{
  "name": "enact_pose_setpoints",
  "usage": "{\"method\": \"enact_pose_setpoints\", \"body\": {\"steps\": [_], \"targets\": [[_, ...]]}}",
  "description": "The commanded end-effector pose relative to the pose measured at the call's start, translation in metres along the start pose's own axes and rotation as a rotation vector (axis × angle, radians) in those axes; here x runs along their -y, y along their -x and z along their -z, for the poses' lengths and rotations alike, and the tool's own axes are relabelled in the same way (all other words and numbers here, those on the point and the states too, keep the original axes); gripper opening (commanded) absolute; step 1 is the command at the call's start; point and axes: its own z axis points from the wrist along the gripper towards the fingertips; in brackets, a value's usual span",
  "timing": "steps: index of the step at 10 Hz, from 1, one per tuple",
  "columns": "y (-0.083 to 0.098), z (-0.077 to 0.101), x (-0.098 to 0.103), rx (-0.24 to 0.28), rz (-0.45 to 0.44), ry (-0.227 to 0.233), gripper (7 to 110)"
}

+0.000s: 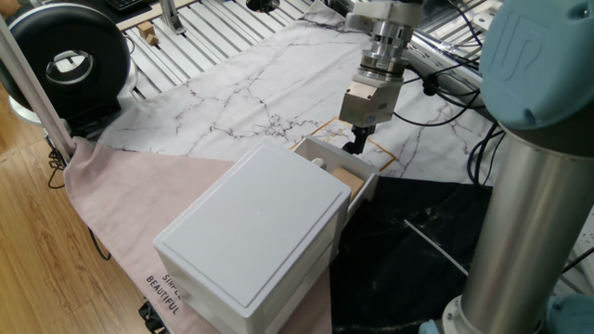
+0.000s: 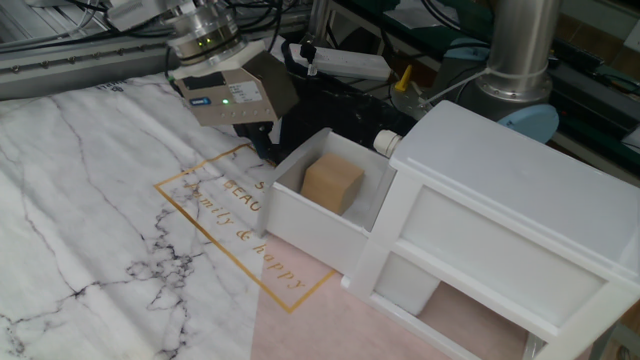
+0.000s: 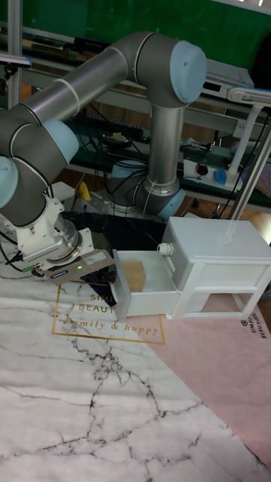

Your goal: Put things in the drawer

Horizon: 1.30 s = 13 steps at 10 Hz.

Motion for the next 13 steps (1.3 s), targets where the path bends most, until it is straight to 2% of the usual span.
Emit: {"method": "enact_pose_setpoints", "body": {"steps": [1,7,11,13], "targets": [[0.002,0.003,-0.011,0.009,-0.001,0.036,7],[0.007,-0.004,-0.017,0.016,-0.011,0.034,7],[0.004,-0.002,-0.028,0.01,-0.01,0.068,7],[0.002,-0.003,-0.032,0.009,-0.015,0.07,7]]}}
